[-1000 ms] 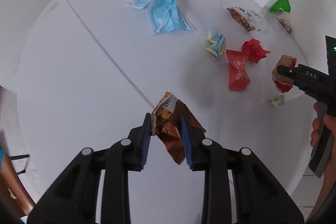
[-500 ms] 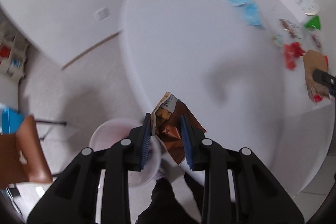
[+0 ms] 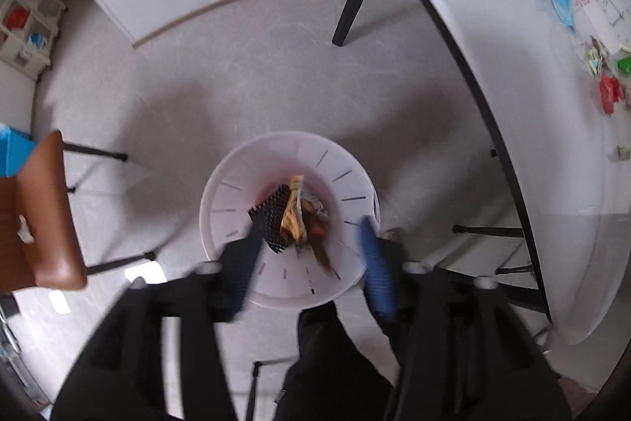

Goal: Collect trash
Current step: 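Carry both wrappers over the white wastebasket and open both tools to drop them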

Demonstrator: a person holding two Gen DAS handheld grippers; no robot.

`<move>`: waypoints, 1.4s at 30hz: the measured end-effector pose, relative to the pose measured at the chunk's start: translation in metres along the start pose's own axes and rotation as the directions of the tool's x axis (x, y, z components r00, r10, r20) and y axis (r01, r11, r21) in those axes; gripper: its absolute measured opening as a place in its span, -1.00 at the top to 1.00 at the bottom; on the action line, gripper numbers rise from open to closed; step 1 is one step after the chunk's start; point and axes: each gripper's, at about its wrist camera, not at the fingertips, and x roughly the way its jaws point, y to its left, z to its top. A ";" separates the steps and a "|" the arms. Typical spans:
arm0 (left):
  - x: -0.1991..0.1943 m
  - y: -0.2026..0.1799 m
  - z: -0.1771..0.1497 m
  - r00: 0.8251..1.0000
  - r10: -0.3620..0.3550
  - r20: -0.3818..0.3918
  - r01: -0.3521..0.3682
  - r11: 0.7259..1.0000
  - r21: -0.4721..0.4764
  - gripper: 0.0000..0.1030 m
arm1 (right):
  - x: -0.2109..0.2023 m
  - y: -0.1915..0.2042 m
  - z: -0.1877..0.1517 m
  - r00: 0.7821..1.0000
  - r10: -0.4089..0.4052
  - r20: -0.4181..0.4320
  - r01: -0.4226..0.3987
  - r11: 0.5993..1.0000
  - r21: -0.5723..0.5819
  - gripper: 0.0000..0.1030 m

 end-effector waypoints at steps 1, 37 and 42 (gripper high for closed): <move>-0.002 0.003 -0.001 1.000 -0.007 0.008 0.007 1.000 -0.009 -0.33 | 0.002 0.003 0.002 1.000 -0.003 -0.003 0.003 1.000 -0.007 0.04; -0.078 0.066 -0.034 0.988 0.110 0.111 -0.086 0.976 -0.201 -0.81 | 0.069 0.119 -0.019 0.982 -0.159 -0.101 0.108 0.914 -0.392 -0.95; -0.089 0.047 -0.026 0.985 0.094 0.144 -0.071 0.984 -0.161 -0.85 | 0.037 0.104 -0.012 0.986 -0.158 -0.050 0.132 0.934 -0.332 -0.95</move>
